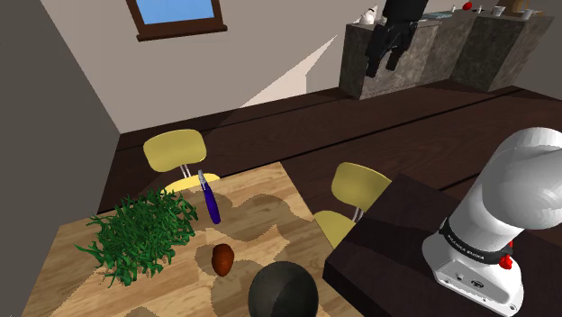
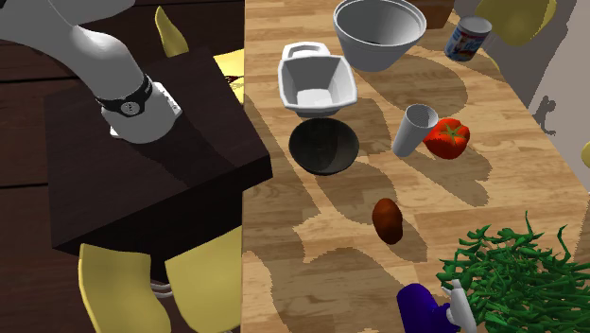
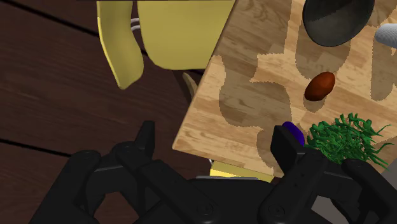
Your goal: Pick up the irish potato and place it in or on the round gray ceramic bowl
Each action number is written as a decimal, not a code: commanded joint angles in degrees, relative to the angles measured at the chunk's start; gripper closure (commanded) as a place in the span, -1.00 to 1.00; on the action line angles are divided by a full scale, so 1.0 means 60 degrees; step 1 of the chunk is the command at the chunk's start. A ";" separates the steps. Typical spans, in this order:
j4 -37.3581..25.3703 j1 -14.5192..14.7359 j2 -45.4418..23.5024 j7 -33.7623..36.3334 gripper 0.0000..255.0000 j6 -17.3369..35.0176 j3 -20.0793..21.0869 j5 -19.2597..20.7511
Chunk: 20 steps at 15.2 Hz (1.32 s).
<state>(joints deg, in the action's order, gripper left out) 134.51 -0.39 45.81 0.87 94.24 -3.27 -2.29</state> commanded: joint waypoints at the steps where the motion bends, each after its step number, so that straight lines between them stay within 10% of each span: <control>1: 0.0000 0.0000 0.0000 0.0000 -1.00 0.0000 0.0000 0.0000; 20: 0.3132 0.1043 -0.2533 0.2786 -1.00 0.6156 0.2483 -0.2364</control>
<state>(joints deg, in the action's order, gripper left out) 153.29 5.52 31.95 16.71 129.43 10.88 -15.80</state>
